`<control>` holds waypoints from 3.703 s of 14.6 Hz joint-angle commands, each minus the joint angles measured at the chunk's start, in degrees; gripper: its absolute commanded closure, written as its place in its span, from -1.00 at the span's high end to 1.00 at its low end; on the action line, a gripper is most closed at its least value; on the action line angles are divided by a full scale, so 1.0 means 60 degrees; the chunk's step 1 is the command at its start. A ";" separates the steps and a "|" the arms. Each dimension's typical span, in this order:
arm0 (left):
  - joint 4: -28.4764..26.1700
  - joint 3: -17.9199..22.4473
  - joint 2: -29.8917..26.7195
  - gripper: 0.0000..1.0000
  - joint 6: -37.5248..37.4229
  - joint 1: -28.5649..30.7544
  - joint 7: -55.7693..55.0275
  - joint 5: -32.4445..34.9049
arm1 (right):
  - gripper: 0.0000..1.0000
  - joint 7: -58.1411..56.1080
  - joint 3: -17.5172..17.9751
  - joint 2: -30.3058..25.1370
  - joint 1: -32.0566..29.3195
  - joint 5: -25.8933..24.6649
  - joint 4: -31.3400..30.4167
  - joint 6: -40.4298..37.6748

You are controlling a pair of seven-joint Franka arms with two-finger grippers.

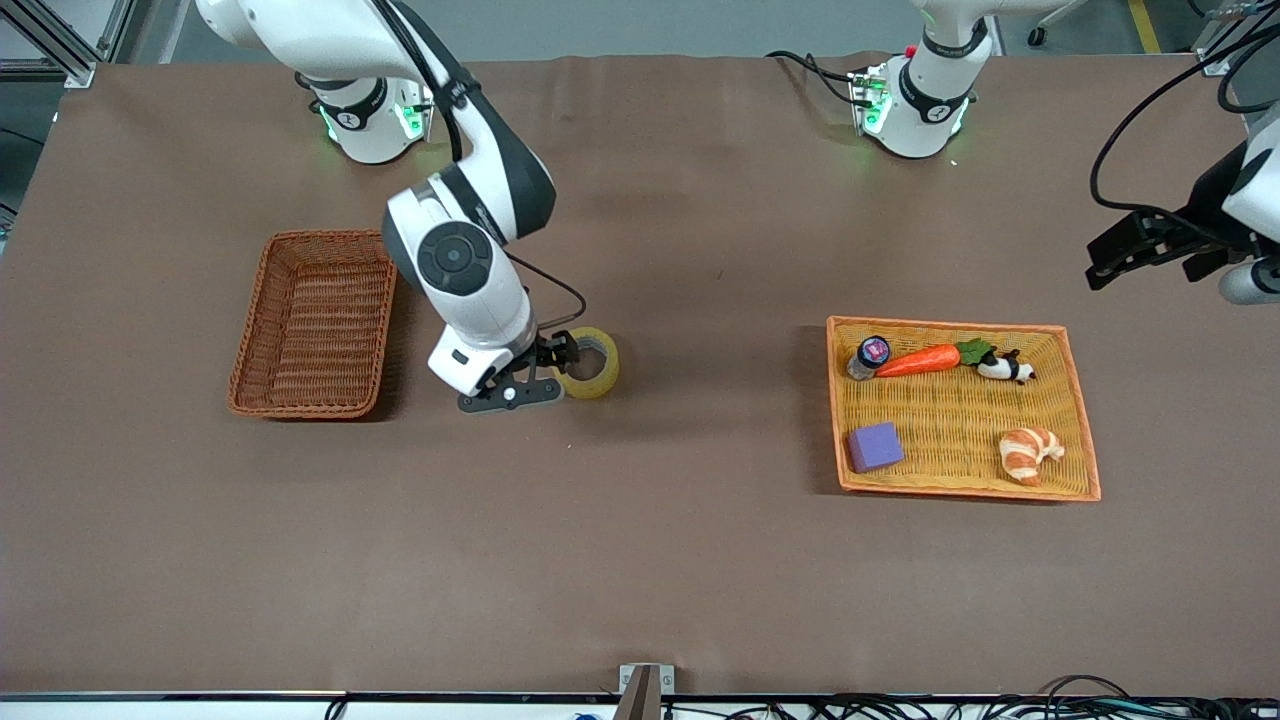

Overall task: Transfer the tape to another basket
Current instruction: 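Grasp the tape roll with the right gripper while the left gripper withdraws, then carry the tape roll with the right gripper and lower it into the basket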

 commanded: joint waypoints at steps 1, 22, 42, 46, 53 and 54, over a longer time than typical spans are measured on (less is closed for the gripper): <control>-0.0971 0.0062 -0.0750 1.00 -0.0006 -0.0065 0.0249 -0.0160 | 1.00 0.0059 -0.0106 0.0066 0.0349 0.0036 -0.1173 0.1360; -0.1105 0.0062 -0.0722 1.00 0.0038 -0.0021 0.0543 -0.0483 | -0.99 0.0747 -0.0180 0.1021 0.0908 -0.0154 -0.1439 0.1820; -0.1105 0.0047 -0.0649 1.00 0.0082 -0.0036 0.0542 -0.0468 | -0.98 -0.5359 -0.0180 -0.5426 -0.5551 -0.1090 -0.7528 0.1256; -0.1105 0.0032 -0.0649 1.00 0.0082 -0.0050 0.0543 -0.0468 | -0.97 -0.6255 -0.0165 -0.5353 -0.6520 -0.1223 -0.8644 0.2811; -0.1105 0.0032 -0.0649 1.00 0.0082 -0.0050 0.0528 -0.0468 | -0.78 -0.6211 -0.0150 -0.4109 -0.6593 -0.1209 -0.9144 0.4777; -0.1105 0.0032 -0.0649 1.00 0.0082 -0.0050 0.0528 -0.0468 | -0.71 -0.6182 -0.0150 -0.3847 -0.6593 -0.1209 -0.9159 0.5009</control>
